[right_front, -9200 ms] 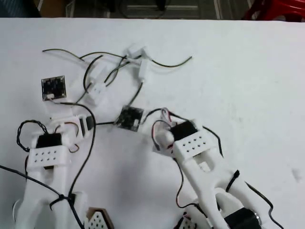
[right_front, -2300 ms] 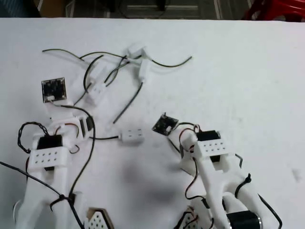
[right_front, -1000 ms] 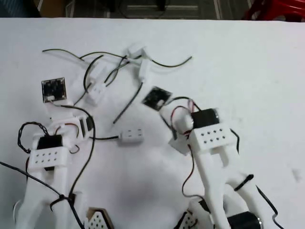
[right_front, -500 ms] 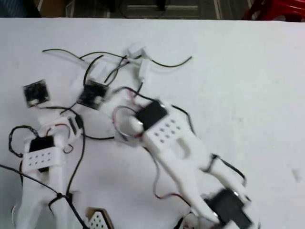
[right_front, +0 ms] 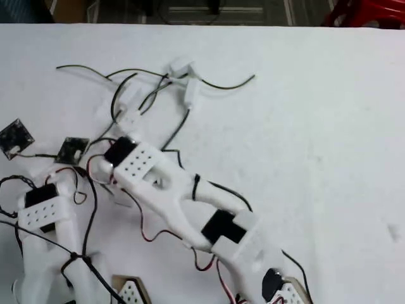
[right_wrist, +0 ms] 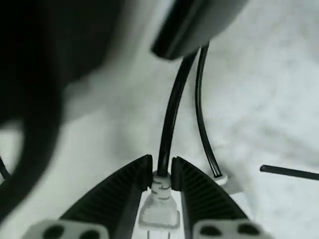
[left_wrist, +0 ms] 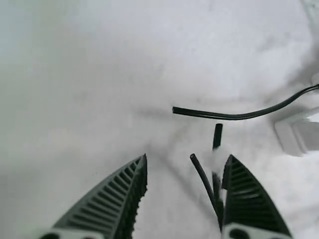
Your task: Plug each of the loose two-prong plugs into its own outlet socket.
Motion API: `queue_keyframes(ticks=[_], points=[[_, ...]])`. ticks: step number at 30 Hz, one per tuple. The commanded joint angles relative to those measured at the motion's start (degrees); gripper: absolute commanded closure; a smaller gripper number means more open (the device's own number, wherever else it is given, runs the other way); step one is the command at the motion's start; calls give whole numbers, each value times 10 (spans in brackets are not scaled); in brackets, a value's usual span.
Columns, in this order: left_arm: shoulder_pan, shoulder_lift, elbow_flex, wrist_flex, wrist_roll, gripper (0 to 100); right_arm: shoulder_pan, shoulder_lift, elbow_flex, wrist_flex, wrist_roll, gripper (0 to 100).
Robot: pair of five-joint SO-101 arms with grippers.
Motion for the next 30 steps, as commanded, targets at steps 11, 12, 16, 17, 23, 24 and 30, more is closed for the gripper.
queue_keyframes(ticks=[11,12,16,17,23,24,30], points=[[-7,-20,-20,-8,8,752,69,-87,-84,143,16,729],[-6,-20,-21,-6,6,752,83,-108,-90,148,14,729],[31,-20,-21,-4,-40,752,146,-240,-62,148,15,729],[45,-20,-22,-2,-54,752,160,-278,-47,148,15,729],[118,-20,-44,59,-130,752,251,-492,149,147,17,729],[129,-20,-47,68,-142,752,270,-520,186,147,17,729],[197,-18,-47,80,-229,752,410,-629,367,126,17,729]])
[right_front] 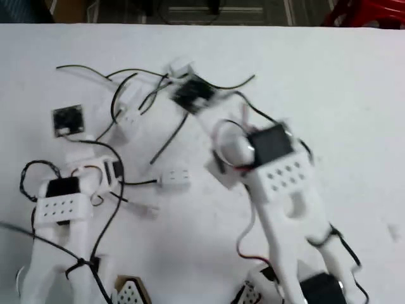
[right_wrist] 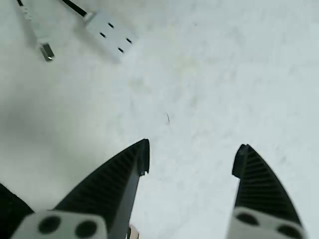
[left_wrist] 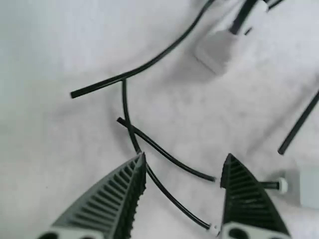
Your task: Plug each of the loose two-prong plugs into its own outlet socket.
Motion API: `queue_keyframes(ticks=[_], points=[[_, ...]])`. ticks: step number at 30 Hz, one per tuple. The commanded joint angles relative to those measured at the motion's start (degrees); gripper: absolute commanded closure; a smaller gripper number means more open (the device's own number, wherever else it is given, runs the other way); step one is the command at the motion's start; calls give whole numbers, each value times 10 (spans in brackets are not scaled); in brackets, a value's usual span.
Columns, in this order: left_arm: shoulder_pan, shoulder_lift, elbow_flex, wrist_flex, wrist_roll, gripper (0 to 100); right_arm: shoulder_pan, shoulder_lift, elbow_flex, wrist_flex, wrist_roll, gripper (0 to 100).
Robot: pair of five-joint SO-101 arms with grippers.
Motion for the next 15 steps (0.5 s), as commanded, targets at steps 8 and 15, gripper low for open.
queue_keyframes(ticks=[8,15], points=[[127,-17,-55,76,-210,752,144,-14,189,-98,1,729],[167,-17,-81,159,-402,752,144,45,326,-253,0,729]])
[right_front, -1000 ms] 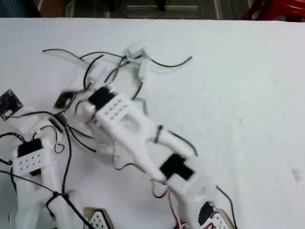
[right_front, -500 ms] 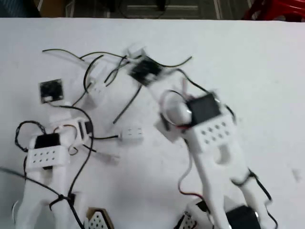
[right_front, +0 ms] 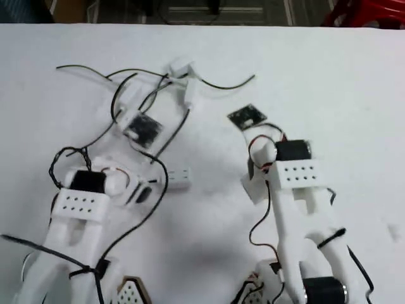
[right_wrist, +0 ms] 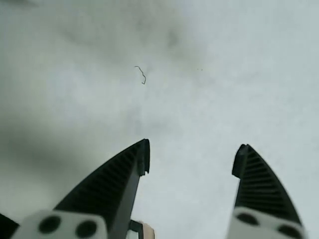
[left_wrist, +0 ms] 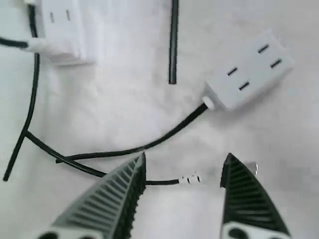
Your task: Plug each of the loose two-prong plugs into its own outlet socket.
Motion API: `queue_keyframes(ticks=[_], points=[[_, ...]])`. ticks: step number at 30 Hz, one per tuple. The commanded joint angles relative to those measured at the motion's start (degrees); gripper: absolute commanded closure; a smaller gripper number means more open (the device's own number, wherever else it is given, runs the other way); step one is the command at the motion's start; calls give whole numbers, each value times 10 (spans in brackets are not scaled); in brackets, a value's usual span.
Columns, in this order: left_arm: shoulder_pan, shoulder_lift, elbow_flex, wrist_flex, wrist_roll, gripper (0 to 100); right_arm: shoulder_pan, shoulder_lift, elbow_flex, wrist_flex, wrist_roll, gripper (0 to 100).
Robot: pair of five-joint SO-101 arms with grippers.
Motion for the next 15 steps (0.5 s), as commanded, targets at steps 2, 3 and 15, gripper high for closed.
queue_keyframes(ticks=[2,3,15], points=[[13,-15,-24,24,-160,752,4,24,72,-109,1,729],[12,-15,-24,24,-180,752,4,29,91,-134,1,729],[76,-13,17,20,-293,752,4,46,183,-265,1,729]])
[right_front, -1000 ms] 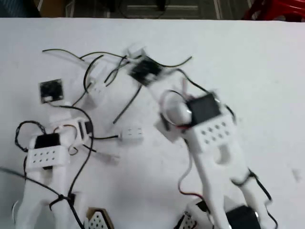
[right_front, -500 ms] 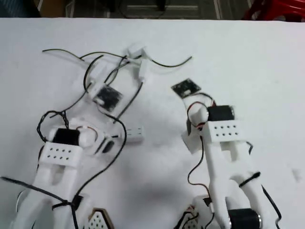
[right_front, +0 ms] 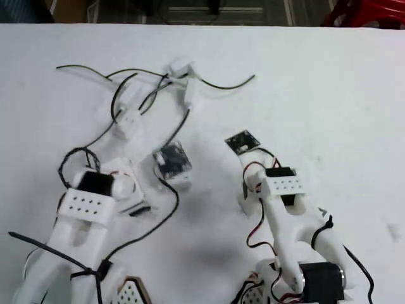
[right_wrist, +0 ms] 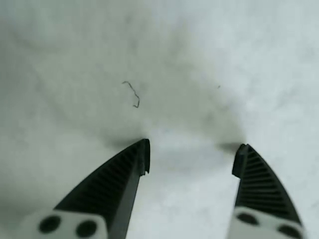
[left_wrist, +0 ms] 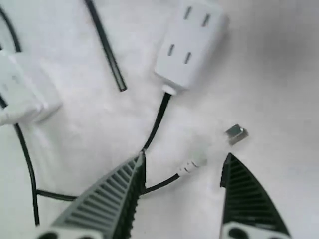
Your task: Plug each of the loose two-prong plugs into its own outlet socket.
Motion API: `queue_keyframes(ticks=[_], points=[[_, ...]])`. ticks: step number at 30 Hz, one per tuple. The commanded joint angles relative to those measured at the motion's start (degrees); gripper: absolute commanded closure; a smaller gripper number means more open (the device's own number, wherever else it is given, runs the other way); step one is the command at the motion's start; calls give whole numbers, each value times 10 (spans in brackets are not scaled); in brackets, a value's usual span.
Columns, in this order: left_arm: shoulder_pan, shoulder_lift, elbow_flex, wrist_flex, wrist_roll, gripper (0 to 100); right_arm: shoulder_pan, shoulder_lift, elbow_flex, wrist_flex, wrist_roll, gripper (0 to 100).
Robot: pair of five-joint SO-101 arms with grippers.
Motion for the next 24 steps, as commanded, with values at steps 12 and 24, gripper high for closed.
queue_keyframes(ticks=[12,24], points=[[42,-12,47,-3,-164,752,2,-4,0,-7,2,729],[45,-11,97,-99,-200,752,3,-4,0,-7,2,729]])
